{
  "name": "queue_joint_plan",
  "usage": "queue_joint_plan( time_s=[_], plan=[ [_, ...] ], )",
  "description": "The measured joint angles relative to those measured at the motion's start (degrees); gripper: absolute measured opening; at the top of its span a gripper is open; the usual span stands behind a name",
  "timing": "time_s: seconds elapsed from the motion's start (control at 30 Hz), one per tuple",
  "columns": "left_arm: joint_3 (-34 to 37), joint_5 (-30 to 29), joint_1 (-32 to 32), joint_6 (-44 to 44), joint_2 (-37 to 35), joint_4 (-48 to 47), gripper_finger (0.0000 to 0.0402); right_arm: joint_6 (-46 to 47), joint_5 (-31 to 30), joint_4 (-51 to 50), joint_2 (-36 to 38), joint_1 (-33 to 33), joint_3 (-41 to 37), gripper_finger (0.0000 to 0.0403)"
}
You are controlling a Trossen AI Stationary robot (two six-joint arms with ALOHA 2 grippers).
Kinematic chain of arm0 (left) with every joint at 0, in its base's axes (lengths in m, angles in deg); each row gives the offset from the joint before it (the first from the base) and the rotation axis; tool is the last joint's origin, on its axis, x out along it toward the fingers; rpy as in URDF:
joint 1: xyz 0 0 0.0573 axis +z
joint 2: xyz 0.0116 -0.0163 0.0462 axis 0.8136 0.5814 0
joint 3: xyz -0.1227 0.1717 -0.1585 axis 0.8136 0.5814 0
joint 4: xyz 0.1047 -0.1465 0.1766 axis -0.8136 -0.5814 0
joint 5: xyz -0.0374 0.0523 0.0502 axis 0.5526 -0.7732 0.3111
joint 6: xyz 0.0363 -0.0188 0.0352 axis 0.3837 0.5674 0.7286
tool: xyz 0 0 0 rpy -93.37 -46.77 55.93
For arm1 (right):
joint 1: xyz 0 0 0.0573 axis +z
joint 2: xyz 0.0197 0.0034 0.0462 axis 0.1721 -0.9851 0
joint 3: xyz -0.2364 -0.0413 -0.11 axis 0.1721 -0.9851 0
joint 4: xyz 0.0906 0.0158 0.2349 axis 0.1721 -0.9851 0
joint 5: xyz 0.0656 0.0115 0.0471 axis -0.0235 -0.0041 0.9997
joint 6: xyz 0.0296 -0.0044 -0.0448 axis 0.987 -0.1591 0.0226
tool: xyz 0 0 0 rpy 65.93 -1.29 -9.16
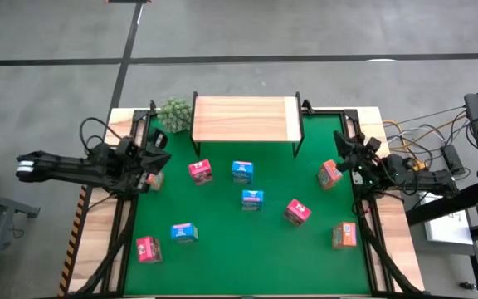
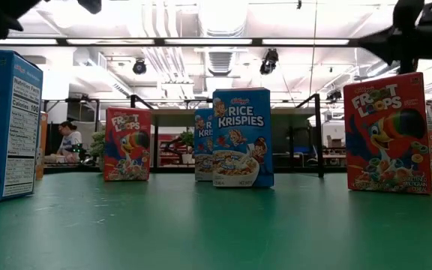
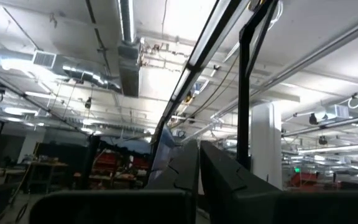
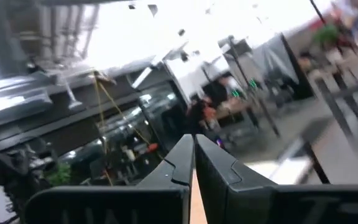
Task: Stack cereal on shelf
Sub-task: Put the middle right blue cereal box on the shelf
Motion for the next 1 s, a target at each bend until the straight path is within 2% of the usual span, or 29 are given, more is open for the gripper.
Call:
queue_joint_plan(
  time_s=[0.13,0.23,0.33,0.53,0.63,0.73,1.0],
  plan=[
    [-2.5,-0.2,0.0,0.2,3.9,0.4,0.0,-7.7,0.1,5.0,0.0,0.0,0.0,0.0009],
    [-6.4,-0.2,0.0,0.6,6.7,-3.5,0.0,-12.3,0.1,8.1,0.0,0.0,0.0,0.0009],
    [-12.2,-0.2,0.1,2.6,9.5,-14.1,0.0,-16.3,0.2,10.7,0.0,0.0,0.0,0.0009],
    [-28.4,-0.3,0.1,6.7,16.7,-44.8,0.0,-22.6,0.5,12.4,0.0,0.0,0.6,0.0009],
    [-36.1,-0.4,0.1,9.0,22.0,-58.2,0.0,-24.6,4.2,12.7,0.0,0.0,1.8,0.0009],
    [-42.7,-0.4,0.1,10.4,28.0,-67.4,0.0,-25.3,6.9,12.0,0.0,0.0,2.9,0.0009],
    [-57.3,-0.4,0.2,11.2,43.8,-84.3,0.0,-28.6,7.4,10.9,0.0,0.0,6.2,0.0009]
  ],
)
